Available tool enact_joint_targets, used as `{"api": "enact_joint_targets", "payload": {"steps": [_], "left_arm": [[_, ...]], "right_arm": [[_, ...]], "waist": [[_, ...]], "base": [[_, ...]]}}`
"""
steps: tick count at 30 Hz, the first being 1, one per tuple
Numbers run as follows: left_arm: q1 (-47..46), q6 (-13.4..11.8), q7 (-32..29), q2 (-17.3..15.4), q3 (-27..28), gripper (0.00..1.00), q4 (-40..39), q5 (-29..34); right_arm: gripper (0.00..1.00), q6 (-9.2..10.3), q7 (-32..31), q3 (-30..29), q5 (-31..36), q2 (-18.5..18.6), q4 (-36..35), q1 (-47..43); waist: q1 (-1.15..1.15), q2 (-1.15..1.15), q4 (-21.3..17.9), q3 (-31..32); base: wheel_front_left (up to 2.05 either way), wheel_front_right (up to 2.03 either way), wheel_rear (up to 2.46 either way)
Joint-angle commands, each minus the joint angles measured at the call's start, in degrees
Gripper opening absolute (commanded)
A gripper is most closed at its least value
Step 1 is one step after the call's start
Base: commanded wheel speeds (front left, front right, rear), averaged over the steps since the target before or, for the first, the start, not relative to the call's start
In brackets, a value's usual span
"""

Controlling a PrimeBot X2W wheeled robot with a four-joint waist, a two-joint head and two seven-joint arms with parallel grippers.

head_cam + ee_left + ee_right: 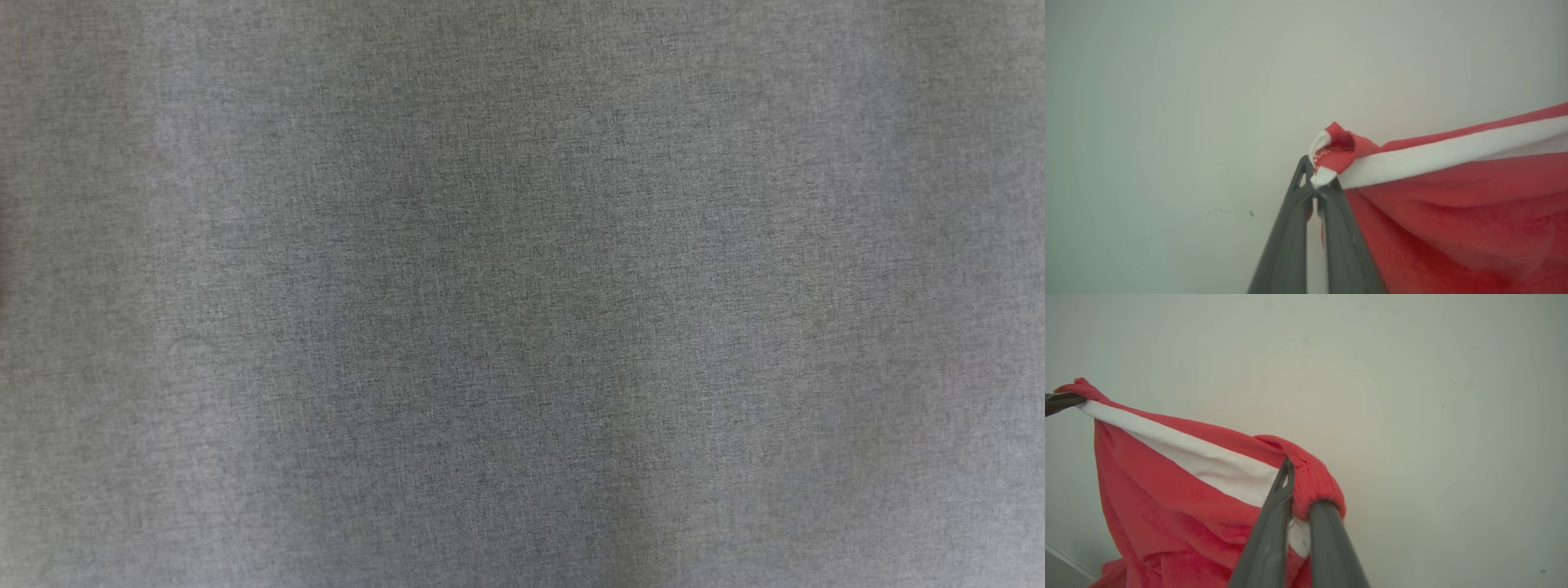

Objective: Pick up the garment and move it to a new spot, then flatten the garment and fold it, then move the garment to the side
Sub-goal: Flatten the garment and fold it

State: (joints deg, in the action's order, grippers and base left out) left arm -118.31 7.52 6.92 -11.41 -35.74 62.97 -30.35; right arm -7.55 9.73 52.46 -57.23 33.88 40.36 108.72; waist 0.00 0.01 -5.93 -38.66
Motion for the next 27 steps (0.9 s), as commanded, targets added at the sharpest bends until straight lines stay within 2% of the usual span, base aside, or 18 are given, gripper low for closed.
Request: {"api": "enact_joint_targets", "payload": {"steps": [1, 10, 15, 21, 27], "left_arm": [[-1.21, -0.14, 0.79, -0.02, -0.47, 0.00, 0.64, -0.49], [1.07, -0.13, 4.46, 1.13, -1.63, 0.00, 1.55, -2.50], [7.91, -0.12, 7.44, 1.14, -2.33, 0.00, -0.77, -3.90], [21.65, -0.61, 8.27, -2.07, 0.20, 0.00, -9.03, -4.60], [44.21, -5.08, 8.23, -3.59, 8.03, 0.00, -24.83, -6.21]], "right_arm": [[0.00, 0.13, 0.69, 0.98, -0.88, 0.37, 0.42, 1.09], [0.00, 0.13, 3.12, 5.04, -3.14, 0.83, 0.35, 0.62], [0.00, 0.13, 4.61, 7.50, -4.97, 2.12, -2.80, -4.14], [0.00, 0.13, 5.47, 8.50, -7.19, 3.39, -8.18, -15.37], [0.00, 0.13, 5.51, 3.03, -5.12, 4.78, -16.27, -31.97]], "waist": [[0.00, -0.01, -0.05, -0.16], [0.00, -0.01, 0.42, 0.18], [0.00, -0.01, 1.12, 2.14], [0.00, -0.01, 0.87, 5.65], [0.00, -0.01, 1.14, 9.43]], "base": [[0.00, 0.00, 0.00], [0.00, 0.00, 0.00], [0.00, 0.00, 0.00], [0.00, 0.00, 0.00], [0.00, 0.00, 0.00]]}}
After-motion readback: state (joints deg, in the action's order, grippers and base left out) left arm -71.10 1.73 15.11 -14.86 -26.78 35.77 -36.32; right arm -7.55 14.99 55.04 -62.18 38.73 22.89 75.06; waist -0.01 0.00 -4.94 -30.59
